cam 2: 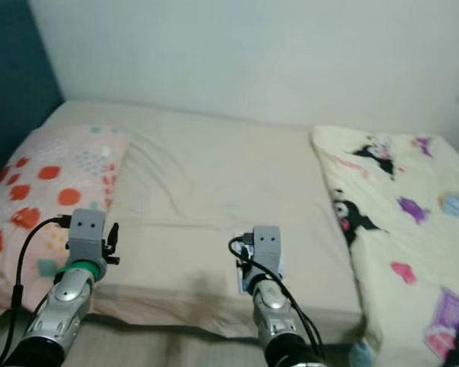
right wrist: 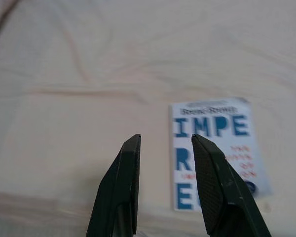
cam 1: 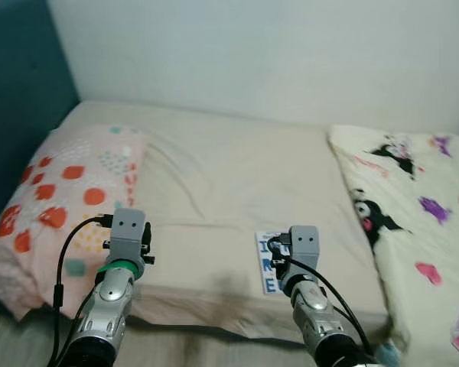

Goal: Clean up the room

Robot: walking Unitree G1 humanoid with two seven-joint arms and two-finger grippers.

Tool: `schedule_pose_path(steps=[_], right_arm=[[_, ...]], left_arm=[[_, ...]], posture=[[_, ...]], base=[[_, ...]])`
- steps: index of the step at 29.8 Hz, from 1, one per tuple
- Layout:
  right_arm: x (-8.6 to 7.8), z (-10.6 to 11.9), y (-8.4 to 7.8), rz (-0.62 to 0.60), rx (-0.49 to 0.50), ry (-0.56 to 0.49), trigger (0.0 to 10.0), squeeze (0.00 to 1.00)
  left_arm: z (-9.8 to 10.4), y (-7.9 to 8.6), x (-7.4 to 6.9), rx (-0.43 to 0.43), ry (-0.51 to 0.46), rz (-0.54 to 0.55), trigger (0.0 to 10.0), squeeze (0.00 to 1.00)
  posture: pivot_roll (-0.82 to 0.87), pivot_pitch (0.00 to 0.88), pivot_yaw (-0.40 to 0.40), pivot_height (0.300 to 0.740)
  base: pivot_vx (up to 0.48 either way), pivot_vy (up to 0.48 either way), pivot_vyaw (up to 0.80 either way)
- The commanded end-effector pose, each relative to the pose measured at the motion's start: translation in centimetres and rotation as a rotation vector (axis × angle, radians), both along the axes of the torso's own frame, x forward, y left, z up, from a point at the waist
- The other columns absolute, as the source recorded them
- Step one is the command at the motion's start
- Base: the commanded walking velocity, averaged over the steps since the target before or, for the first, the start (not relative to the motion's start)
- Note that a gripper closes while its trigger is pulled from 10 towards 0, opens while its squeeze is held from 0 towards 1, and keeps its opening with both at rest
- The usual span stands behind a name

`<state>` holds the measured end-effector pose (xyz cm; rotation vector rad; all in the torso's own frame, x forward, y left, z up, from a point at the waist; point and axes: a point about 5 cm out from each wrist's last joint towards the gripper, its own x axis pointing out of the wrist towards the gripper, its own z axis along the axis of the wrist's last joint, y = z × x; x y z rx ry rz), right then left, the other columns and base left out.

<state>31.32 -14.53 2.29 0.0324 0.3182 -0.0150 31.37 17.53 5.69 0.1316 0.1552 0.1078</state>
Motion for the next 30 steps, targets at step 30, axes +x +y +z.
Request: schedule_pose_path(steps=[30], right_arm=[[-0.53, -0.71, -0.57, -0.069, 0.046, 0.035, 10.0, 0.0]], left_arm=[[-0.65, 0.26, -0.43, 0.02, 0.031, -0.004, 10.0, 0.0]], posture=[[0.09, 0.0, -0.014, 0.74]], base=[[0.0, 0.0, 0.46]])
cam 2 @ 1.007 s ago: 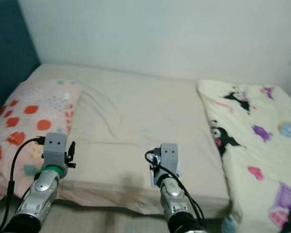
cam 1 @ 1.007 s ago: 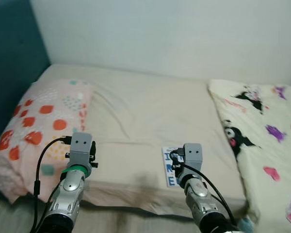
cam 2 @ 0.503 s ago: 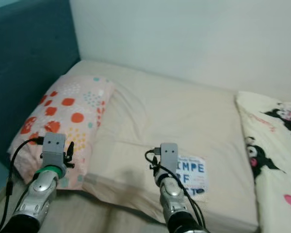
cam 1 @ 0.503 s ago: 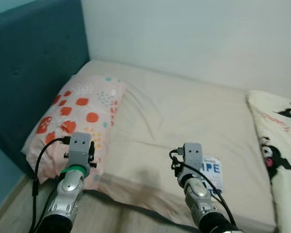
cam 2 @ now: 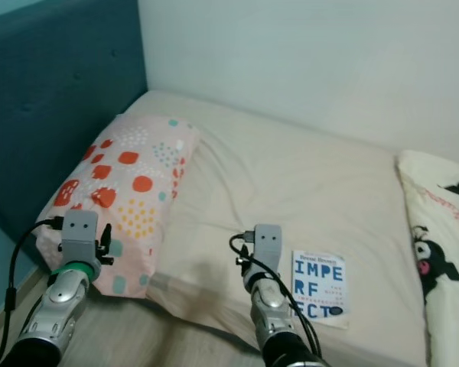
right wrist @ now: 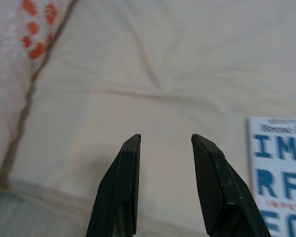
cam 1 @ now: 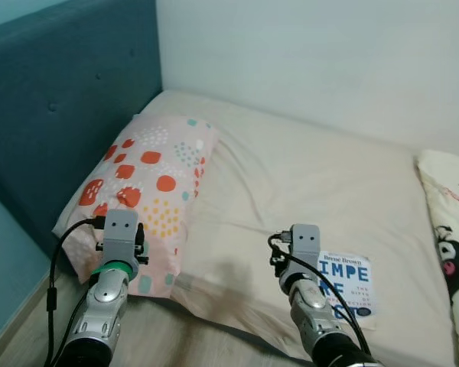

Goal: Clean up the room

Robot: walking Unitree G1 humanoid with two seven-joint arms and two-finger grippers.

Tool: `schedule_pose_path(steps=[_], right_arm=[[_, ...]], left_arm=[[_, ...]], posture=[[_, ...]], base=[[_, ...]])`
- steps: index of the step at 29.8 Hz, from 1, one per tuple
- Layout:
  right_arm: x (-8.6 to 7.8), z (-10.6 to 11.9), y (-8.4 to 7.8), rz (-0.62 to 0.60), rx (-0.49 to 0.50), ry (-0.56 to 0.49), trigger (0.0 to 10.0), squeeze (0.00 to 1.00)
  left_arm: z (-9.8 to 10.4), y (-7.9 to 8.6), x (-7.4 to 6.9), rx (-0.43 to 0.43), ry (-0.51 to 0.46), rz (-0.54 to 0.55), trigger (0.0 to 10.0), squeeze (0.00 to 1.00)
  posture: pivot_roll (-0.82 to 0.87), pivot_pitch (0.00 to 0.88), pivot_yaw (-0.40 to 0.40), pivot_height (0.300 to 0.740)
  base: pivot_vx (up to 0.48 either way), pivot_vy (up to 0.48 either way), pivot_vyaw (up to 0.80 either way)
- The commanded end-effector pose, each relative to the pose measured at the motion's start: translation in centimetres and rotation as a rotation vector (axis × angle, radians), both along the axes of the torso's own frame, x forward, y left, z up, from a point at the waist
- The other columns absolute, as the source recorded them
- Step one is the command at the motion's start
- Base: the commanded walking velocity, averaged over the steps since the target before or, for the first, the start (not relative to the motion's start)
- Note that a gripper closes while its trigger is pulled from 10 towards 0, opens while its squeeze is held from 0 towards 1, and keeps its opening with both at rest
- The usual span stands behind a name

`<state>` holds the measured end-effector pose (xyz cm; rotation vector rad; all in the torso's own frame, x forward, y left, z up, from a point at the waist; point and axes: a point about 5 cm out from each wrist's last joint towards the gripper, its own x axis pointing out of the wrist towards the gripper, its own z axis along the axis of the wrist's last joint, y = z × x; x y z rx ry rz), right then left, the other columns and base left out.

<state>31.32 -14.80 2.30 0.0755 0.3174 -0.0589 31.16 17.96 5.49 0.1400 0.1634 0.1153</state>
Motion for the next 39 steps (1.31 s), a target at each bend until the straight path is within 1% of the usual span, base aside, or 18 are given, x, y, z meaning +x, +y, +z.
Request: schedule_pose_path(steps=[1, 7, 27, 39], right_arm=[[-0.54, -0.72, -0.3, -0.019, 0.012, 0.036, 10.0, 0.0], [-0.64, -0.81, -0.26, -0.025, 0.016, 0.037, 10.0, 0.0], [-0.66, -0.85, -0.2, -0.029, 0.03, 0.039, 10.0, 0.0], [-0.71, -0.93, 0.01, -0.027, 0.037, 0.042, 10.0, 0.0]], left_arm=[[-0.45, -0.17, -0.21, 0.012, 0.023, -0.011, 10.0, 0.0], [-0.47, -0.42, -0.19, 0.024, 0.025, -0.026, 10.0, 0.0], [-0.39, -0.25, -0.17, 0.027, 0.024, -0.022, 10.0, 0.0], [-0.4, 0.13, -0.27, 0.033, 0.025, -0.017, 10.0, 0.0]], posture=[[0.09, 0.0, -0.014, 0.74], [0.09, 0.0, -0.008, 0.74], [0.09, 0.0, -0.007, 0.74], [0.1, 0.0, -0.006, 0.74]], base=[[0.0, 0.0, 0.0], [0.0, 0.0, 0.0], [0.0, -0.303, 0.0], [0.0, -0.307, 0.0]])
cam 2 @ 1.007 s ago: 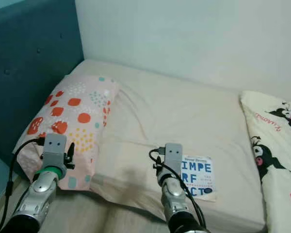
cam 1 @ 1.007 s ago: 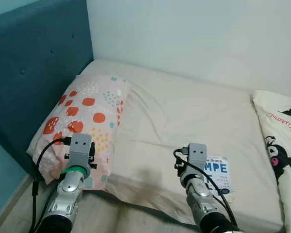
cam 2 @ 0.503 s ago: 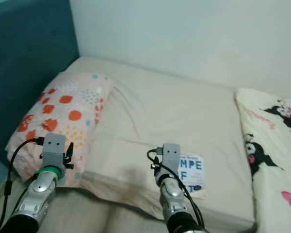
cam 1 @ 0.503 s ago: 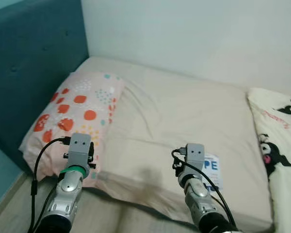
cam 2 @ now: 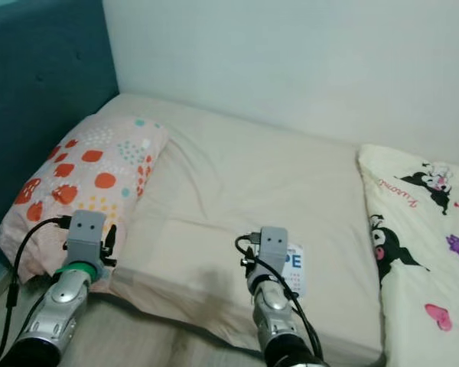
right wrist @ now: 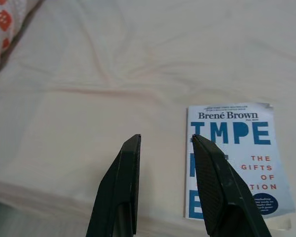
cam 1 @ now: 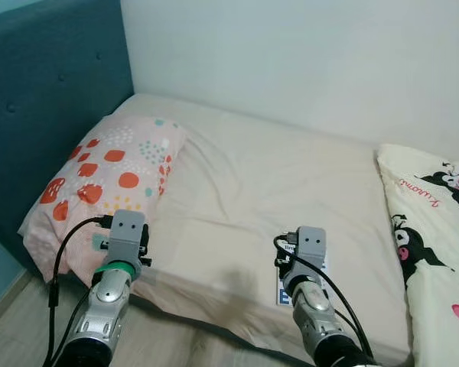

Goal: Clean up the room

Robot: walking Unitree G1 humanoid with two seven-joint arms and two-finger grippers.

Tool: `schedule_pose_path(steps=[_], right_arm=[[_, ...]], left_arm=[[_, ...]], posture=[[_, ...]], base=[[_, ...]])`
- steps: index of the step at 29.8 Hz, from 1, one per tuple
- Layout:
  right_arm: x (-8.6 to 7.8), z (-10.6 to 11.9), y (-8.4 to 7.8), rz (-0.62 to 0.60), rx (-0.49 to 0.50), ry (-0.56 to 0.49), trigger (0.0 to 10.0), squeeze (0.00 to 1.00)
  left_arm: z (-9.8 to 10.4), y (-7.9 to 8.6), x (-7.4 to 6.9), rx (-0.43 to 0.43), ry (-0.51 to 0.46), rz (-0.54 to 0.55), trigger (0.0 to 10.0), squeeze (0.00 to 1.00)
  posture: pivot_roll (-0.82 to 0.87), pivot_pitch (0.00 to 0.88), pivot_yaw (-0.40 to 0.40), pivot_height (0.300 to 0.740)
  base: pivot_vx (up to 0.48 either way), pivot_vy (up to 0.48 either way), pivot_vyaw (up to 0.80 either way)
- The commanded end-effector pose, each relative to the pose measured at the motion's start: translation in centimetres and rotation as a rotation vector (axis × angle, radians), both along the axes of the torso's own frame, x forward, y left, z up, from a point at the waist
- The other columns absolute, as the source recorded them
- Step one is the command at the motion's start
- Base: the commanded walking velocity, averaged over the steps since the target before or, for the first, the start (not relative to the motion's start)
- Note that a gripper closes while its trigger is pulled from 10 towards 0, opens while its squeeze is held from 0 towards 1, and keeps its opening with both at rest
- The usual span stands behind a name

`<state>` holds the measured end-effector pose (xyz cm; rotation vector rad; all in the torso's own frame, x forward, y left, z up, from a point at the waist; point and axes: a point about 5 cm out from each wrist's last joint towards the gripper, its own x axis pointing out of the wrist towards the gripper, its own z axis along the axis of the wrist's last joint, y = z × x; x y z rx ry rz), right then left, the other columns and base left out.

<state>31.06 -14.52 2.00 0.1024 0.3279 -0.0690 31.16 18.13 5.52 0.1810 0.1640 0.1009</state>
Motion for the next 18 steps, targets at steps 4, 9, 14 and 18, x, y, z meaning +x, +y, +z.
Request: schedule_pose_path(steps=[4, 9, 14, 18], right_arm=[[-0.42, -0.58, -0.27, -0.014, 0.013, 0.03, 10.0, 0.0], [-0.42, -0.57, -0.57, -0.017, 0.012, 0.03, 10.0, 0.0], [-0.39, -0.53, -0.52, -0.016, 0.012, 0.028, 10.0, 0.0], [-0.32, -0.46, -0.39, -0.011, 0.01, 0.025, 10.0, 0.0]], left_arm=[[-0.4, -0.01, -0.23, -0.006, 0.02, 0.0, 10.0, 0.0], [-0.35, -0.31, -0.13, -0.005, 0.018, -0.007, 10.0, 0.0], [-0.39, -0.27, -0.16, -0.009, 0.019, -0.004, 10.0, 0.0], [-0.36, -0.11, -0.16, -0.01, 0.017, 0.001, 10.0, 0.0]], posture=[[0.1, 0.0, -0.006, 0.74], [0.1, 0.0, -0.006, 0.74], [0.09, 0.0, -0.008, 0.74], [0.09, 0.0, -0.012, 0.74]], base=[[0.0, -0.307, 0.0], [0.0, -0.307, 0.0], [0.0, -0.307, 0.0], [0.0, -0.307, 0.0]])
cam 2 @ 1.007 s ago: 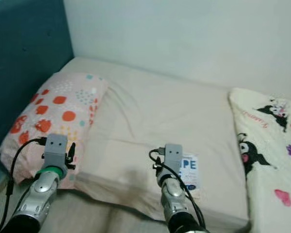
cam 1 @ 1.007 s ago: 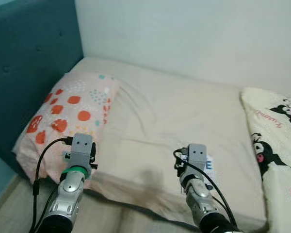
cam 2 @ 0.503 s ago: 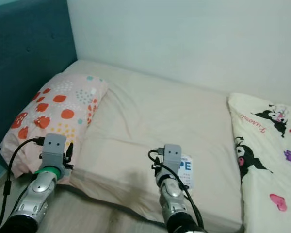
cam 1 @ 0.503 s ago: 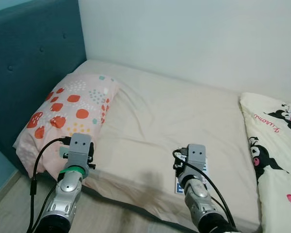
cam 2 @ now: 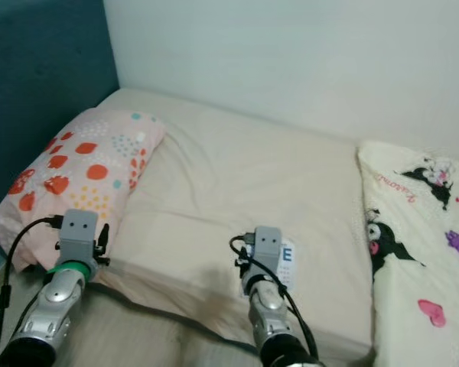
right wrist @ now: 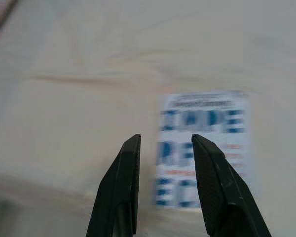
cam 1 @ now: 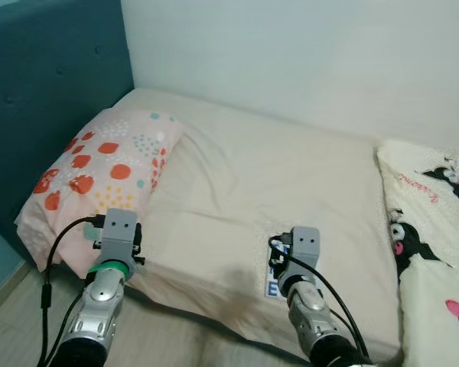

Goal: Clean up the room

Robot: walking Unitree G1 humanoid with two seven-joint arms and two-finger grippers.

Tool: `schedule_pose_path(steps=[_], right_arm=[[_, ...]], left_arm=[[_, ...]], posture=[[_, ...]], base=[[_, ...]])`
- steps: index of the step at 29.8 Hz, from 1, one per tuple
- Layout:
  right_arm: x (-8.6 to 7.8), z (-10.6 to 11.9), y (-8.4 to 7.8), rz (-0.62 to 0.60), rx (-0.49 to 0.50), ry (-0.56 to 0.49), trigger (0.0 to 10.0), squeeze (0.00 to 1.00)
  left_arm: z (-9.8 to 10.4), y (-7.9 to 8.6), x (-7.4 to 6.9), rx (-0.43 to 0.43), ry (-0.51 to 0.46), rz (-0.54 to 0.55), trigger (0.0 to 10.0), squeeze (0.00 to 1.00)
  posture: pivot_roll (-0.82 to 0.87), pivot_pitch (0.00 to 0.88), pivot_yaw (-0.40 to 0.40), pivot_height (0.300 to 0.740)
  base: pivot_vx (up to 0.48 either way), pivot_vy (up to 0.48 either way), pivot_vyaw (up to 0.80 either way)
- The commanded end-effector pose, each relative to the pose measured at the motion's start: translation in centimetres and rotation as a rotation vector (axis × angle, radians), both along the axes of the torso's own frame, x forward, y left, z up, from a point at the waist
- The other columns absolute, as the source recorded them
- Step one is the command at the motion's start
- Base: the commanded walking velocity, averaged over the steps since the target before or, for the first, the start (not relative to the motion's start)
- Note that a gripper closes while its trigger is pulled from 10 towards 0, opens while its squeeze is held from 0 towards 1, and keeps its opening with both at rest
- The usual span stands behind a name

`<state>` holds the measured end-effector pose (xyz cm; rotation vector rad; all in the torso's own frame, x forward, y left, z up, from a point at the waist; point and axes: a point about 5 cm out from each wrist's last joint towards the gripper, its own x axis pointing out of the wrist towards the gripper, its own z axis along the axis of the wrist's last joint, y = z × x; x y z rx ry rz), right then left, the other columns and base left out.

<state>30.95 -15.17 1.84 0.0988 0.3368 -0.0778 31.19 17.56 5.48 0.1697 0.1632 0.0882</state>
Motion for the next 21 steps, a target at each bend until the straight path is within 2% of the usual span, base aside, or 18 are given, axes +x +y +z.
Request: schedule_pose_path(steps=[1, 7, 10, 12, 15, 21], right_arm=[[-0.21, -0.3, 0.26, -0.004, 0.014, 0.016, 10.0, 0.0], [-0.14, -0.23, 0.23, -0.001, 0.012, 0.014, 10.0, 0.0], [-0.08, -0.18, 0.19, 0.001, 0.01, 0.013, 10.0, 0.0], [-0.01, -0.12, 0.08, 0.002, 0.009, 0.014, 10.0, 0.0], [0.02, -0.09, 0.08, 0.003, 0.009, 0.013, 10.0, 0.0], [-0.01, -0.12, 0.2, 0.002, 0.013, 0.013, 10.0, 0.0]], left_arm=[[-0.32, 0.46, -0.19, 0.002, 0.017, 0.013, 10.0, 0.0], [-0.29, 0.45, -0.17, -0.005, 0.014, 0.019, 10.0, 0.0], [-0.44, 0.65, -0.19, -0.057, 0.024, 0.048, 10.0, 0.0], [-0.44, 0.75, -0.15, -0.089, 0.028, 0.06, 10.0, 0.0], [-0.34, 0.82, -0.14, -0.089, 0.021, 0.058, 10.0, 0.0], [-0.34, 0.96, -0.21, -0.069, 0.019, 0.053, 10.0, 0.0]], posture=[[0.09, 0.0, -0.012, 0.74], [0.09, 0.0, -0.016, 0.74], [0.09, 0.0, -0.016, 0.74], [0.09, 0.0, -0.021, 0.74], [0.09, 0.0, -0.021, 0.74], [0.09, 0.0, -0.019, 0.74]], base=[[0.0, -0.307, 0.0], [0.0, -0.277, 0.0], [0.0, 0.0, 0.0], [0.0, 0.48, 0.0], [0.0, 0.48, 0.0], [0.0, 0.0, 0.0]])
